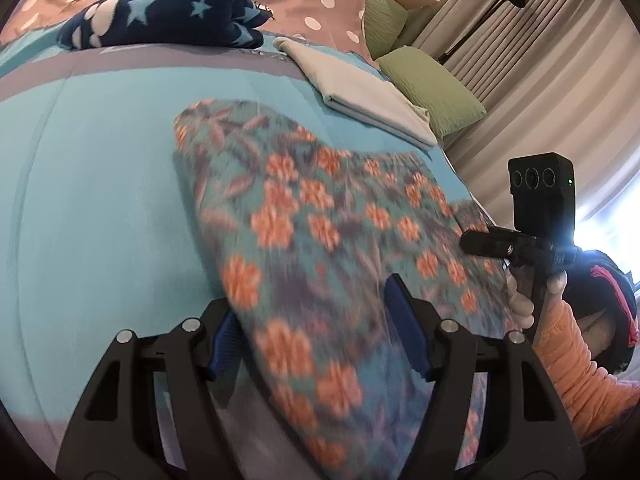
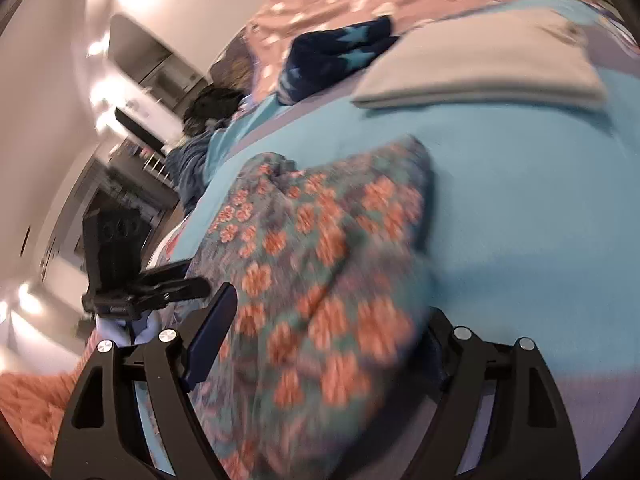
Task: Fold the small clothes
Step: 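Grasp the folded floral cloth with both grippers, then lift the folded cloth with both grippers and carry it onto the folded stack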
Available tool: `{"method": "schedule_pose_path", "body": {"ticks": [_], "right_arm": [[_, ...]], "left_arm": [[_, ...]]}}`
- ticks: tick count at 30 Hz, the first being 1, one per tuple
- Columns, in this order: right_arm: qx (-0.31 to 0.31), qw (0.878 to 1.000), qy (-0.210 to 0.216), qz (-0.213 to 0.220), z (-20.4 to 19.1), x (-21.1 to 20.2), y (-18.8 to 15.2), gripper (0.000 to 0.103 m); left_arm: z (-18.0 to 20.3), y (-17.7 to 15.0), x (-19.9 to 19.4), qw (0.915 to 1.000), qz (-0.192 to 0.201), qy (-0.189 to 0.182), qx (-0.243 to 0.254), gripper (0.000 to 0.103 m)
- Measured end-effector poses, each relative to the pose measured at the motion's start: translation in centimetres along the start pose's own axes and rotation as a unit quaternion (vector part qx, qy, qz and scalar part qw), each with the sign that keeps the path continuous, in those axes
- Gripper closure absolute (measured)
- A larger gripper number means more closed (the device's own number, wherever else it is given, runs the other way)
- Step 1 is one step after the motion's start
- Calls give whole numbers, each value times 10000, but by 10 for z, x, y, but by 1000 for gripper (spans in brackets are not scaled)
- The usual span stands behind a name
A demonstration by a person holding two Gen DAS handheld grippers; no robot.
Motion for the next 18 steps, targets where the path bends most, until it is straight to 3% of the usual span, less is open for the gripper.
{"method": "schedule_pose_path", "body": {"ticks": [2, 3, 4, 7, 12, 18], "right_arm": [[-198, 9998, -55, -69, -2, 11, 8, 28], [-273, 9995, -139, -80, -2, 16, 12, 38], [-323, 9991, -246, -85, -2, 19, 14, 54], [-229, 9988, -442, -29, 3, 23, 15, 84], [-550, 9929, -676, 810, -30, -17, 21, 88], [-1446, 9583, -1248, 2123, -99, -103, 46, 88]], "left_arm": [[-2, 8, 7, 10000, 24, 95, 0, 51], [-3, 12, 8, 9999, 26, 119, -27, 68], [-6, 15, 9, 9999, 24, 118, -64, 84], [7, 21, 0, 9994, 239, 205, 123, 91], [63, 37, -42, 9900, 974, 353, 959, 91], [137, 99, -87, 9684, 1795, 163, 1724, 91]]}}
Point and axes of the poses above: each gripper's, at about its wrist camera, not at the fingertips, and x roughly the way its jaws point, z to its right, y to its top, the point moved 6 cm from there along x, roughly the way its jaws point, and after that the axes turned 2 degrees about -x, right-handed, at the moved point
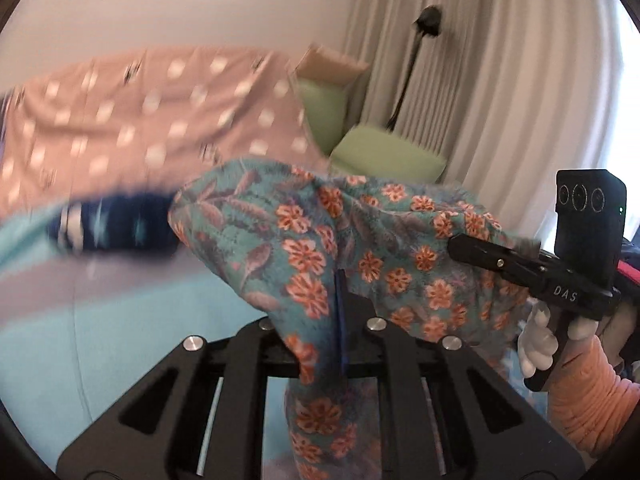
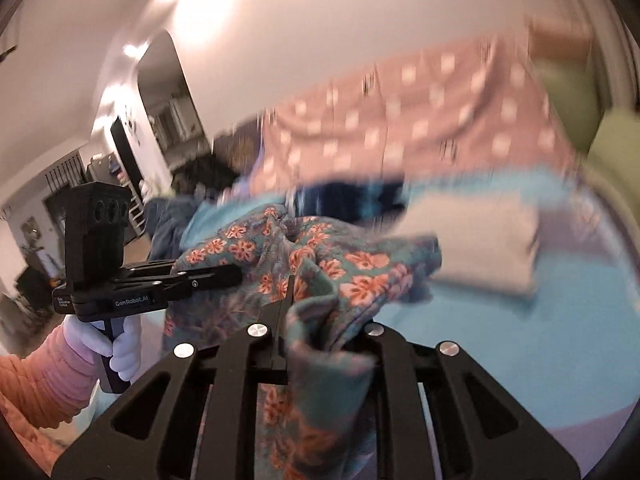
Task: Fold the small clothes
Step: 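Lift the folded cloth with both grippers and carry it onto the folded stack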
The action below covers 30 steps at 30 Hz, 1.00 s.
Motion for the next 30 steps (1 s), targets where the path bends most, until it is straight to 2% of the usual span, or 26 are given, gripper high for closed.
{"method": "schedule_pose_path", "body": {"ticks": [4, 8, 9, 11, 12, 13, 14, 15, 16, 17, 19, 22, 26, 29, 30], "right_arm": [[-145, 9978, -378, 531, 19, -26, 57, 88], [19, 9937, -767, 818, 66, -13, 114, 88], [106, 9929, -846, 824, 83, -5, 126, 88], [384, 9916, -952, 788, 118, 13, 142, 88], [500, 9909, -1002, 750, 135, 25, 148, 87], [610, 9896, -1118, 670, 156, 45, 154, 81], [652, 9875, -1305, 596, 174, 63, 156, 71], [695, 9818, -1693, 507, 194, 79, 155, 54], [767, 9661, -2432, 409, 223, 95, 150, 52], [799, 9519, -2945, 265, 245, 108, 139, 52], [998, 9377, -3327, 2, 270, 122, 113, 52], [1184, 9445, -3061, -160, 272, 129, 68, 52], [841, 9537, -2884, -159, 231, 109, 29, 52], [708, 9569, -2813, -126, 199, 88, 16, 36], [687, 9556, -2864, -73, 189, 80, 14, 26]], "left_arm": [[10, 71, 27, 9989, 255, 69, 375, 91], [-7, 128, 86, 9989, 211, 181, 373, 90], [-13, 136, 103, 9989, 173, 232, 377, 87], [-30, 147, 144, 9979, 85, 474, 432, 73], [-43, 149, 172, 9959, -8, 737, 520, 39], [-56, 148, 192, 9926, -20, 1068, 581, 10], [-76, 143, 217, 9847, -20, 1621, 645, 11], [-95, 133, 240, 9785, -257, 1934, 661, 12], [-106, 123, 255, 9761, -486, 2029, 613, 13], [-120, 107, 268, 9749, -714, 2048, 501, 13], [-134, 81, 274, 9781, -776, 1902, 334, 13], [-140, 48, 263, 9817, -861, 1687, 174, 14], [-125, 15, 230, 9880, -819, 1311, 50, 14], [-92, -3, 187, 9907, -580, 1219, 184, 13], [-81, -4, 174, 9909, -513, 1224, 212, 11]]}}
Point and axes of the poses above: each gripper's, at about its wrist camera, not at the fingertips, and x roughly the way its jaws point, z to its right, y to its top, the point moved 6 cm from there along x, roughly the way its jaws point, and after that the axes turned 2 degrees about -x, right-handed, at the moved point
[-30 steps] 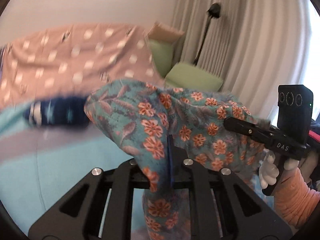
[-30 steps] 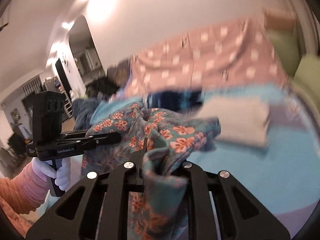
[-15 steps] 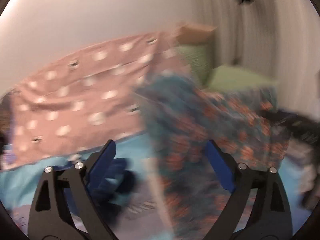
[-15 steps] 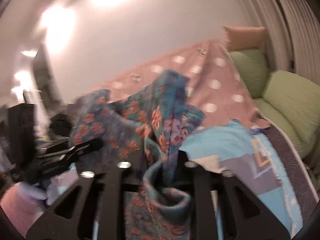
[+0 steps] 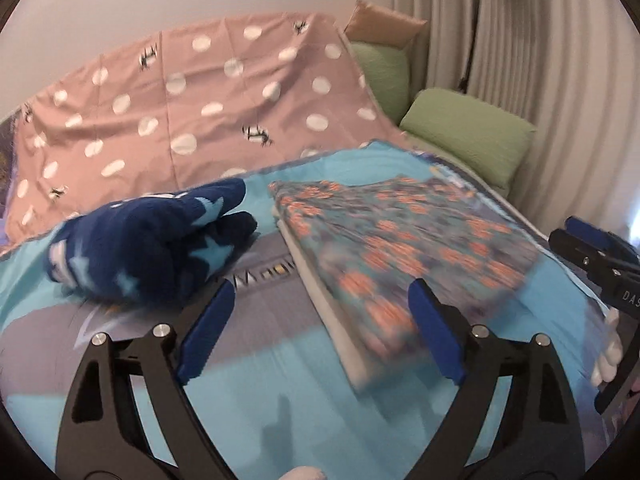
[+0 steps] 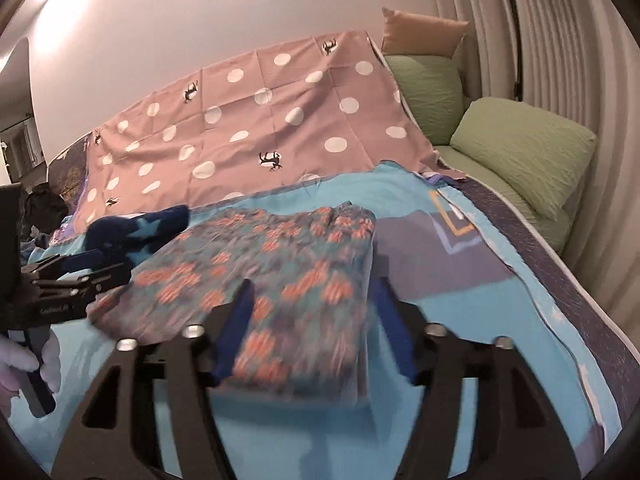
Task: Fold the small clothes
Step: 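Open both grippers and withdraw them from the stack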
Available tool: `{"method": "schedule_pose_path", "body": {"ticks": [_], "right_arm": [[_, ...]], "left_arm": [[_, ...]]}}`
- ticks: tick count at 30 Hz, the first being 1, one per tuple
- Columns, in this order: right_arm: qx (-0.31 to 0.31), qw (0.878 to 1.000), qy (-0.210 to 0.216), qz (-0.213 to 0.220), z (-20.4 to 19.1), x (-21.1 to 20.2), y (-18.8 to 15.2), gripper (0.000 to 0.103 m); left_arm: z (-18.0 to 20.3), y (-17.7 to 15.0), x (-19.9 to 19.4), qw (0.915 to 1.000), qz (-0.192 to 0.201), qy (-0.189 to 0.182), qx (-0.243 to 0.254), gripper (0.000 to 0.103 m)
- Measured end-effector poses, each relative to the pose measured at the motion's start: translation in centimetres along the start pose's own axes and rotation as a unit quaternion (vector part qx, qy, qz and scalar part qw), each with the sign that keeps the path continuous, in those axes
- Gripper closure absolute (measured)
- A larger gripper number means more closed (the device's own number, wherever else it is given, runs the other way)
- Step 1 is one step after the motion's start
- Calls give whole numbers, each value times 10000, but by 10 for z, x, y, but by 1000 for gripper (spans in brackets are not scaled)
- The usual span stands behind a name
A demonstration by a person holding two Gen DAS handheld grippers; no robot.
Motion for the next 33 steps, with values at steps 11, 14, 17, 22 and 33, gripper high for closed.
{"method": "schedule_pose_path", "body": {"ticks": [11, 14, 17, 22, 33], "right_arm": [[188, 9974, -552, 422, -45, -146, -41, 1], [135, 9983, -414, 399, -63, -179, -55, 1], [254, 9985, -315, 372, -75, -208, -68, 1], [327, 9985, -352, 255, -86, -244, -86, 1], [271, 9982, -491, 229, -102, -293, -112, 1]], "left_arm": [[43, -54, -160, 9970, 485, -68, -606, 2], [47, -67, -188, 9956, 546, -69, -758, 2], [51, -82, -217, 9941, 667, -65, -848, 2], [69, -101, -254, 9948, 879, 102, -498, 2], [95, -131, -313, 9941, 1003, 411, -95, 2]]}}
Point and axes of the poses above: each gripper's, at about its wrist camera, not at the fingertips, and x roughly the way its jaws point, z to its right, y to its top, the point moved 6 cm from there along x, roughly the way its jaws point, and after that the axes turned 2 degrees about -x, right-handed, at the moved point
